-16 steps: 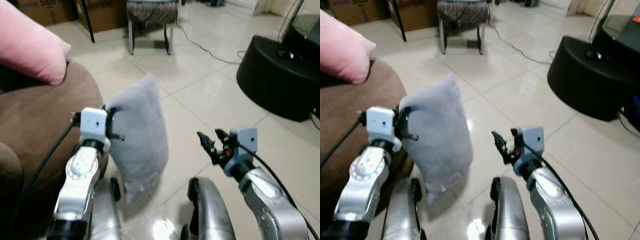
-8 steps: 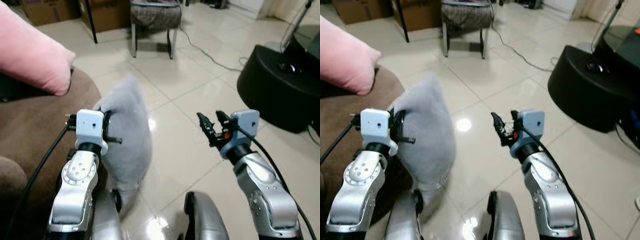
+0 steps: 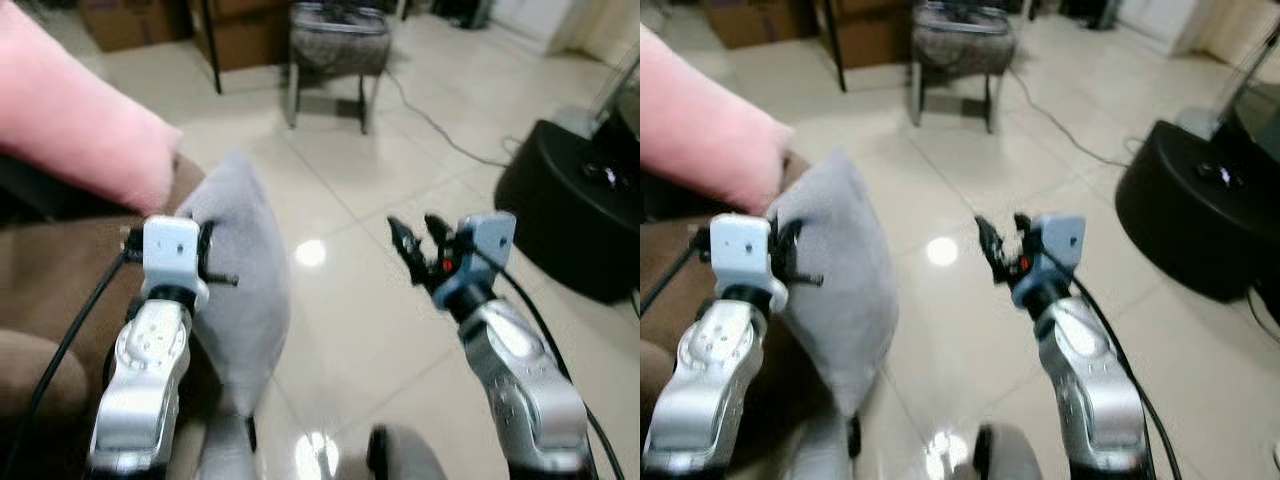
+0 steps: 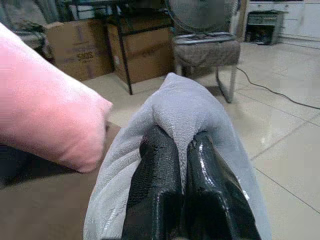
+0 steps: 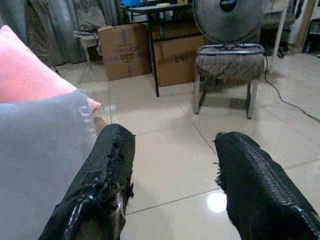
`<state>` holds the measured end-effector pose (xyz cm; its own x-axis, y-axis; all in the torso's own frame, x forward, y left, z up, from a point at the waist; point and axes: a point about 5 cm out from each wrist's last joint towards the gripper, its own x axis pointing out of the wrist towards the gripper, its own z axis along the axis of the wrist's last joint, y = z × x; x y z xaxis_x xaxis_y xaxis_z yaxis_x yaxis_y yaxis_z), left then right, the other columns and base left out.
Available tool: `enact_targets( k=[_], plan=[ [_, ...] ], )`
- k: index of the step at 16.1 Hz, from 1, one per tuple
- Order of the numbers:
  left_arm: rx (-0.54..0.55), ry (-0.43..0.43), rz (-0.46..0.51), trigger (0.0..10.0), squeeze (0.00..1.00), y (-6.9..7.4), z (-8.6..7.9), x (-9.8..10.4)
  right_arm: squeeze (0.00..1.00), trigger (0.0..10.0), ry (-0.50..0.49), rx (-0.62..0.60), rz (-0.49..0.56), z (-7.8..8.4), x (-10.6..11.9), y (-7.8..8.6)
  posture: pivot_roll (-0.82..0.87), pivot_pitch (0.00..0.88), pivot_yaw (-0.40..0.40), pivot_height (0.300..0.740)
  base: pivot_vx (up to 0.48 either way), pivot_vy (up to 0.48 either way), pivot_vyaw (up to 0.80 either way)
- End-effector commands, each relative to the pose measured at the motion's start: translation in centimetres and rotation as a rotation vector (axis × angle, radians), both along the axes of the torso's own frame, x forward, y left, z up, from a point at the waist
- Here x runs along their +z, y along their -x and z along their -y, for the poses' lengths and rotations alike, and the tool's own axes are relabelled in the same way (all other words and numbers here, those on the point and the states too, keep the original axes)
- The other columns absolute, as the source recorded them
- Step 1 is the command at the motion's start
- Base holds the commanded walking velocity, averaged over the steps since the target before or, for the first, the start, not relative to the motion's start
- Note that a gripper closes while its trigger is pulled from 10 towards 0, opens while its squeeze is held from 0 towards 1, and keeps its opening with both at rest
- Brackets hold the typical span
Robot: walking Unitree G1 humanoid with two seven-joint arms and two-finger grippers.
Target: Move the pillow to the sofa from floor
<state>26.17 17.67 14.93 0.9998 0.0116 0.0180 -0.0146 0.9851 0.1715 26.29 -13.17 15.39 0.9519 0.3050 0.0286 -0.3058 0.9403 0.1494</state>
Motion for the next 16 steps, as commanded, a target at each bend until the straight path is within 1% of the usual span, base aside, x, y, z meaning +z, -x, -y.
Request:
enact_targets(
  k=[1,2,3,4,6,7,11,13,16],
  plan=[
    [-0.002,-0.021,0.074,0.0,0.0,0.19,0.21,1.43,0.0,10.0,0.013,-0.01,0.0,0.23,-0.08,-0.05,0.07,0.0,-0.074,0.704,0.0,0.0,0.0],
    [0.004,-0.022,0.082,1.1,0.0,0.34,0.11,1.51,0.0,10.0,0.003,-0.008,0.002,0.11,-0.05,-0.06,0.07,0.0,-0.073,0.714,0.0,0.0,0.0],
    [0.006,-0.01,0.083,6.5,0.0,0.4,0.02,1.52,0.0,10.0,-0.003,-0.006,0.002,-0.04,0.04,-0.11,0.07,0.0,-0.073,0.724,0.0,0.0,0.0],
    [0.004,0.001,0.087,10.0,0.0,0.31,0.0,1.61,0.0,10.0,0.003,-0.004,-0.003,-0.15,0.03,-0.19,0.07,0.0,-0.07,0.739,0.0,0.0,0.0],
    [0.001,0.0,0.112,10.0,0.0,0.31,0.26,1.99,0.0,10.0,0.021,-0.01,-0.014,0.01,-0.11,-0.32,0.07,0.0,-0.07,0.74,0.0,0.0,0.0],
    [0.012,-0.013,0.129,10.0,0.0,0.37,0.25,2.13,0.0,10.0,0.04,-0.019,-0.02,0.08,-0.26,-0.46,0.08,0.0,-0.084,0.74,0.0,0.0,0.0],
    [0.009,-0.013,0.134,10.0,0.0,0.39,0.3,2.18,0.0,10.0,0.032,-0.024,-0.025,0.02,-0.32,-0.61,0.09,0.0,-0.087,0.74,0.0,0.0,0.0],
    [0.018,-0.019,0.134,10.0,0.0,0.04,0.24,2.17,0.0,10.0,0.043,-0.025,-0.015,-0.06,-0.28,-0.68,0.09,0.0,-0.087,0.74,0.0,0.0,0.0],
    [0.015,-0.001,0.143,10.0,0.0,-0.23,0.35,2.25,0.0,10.0,0.079,-0.029,0.001,-0.16,-0.34,-0.88,0.09,0.0,-0.089,0.74,0.0,0.0,0.0]
  ],
)
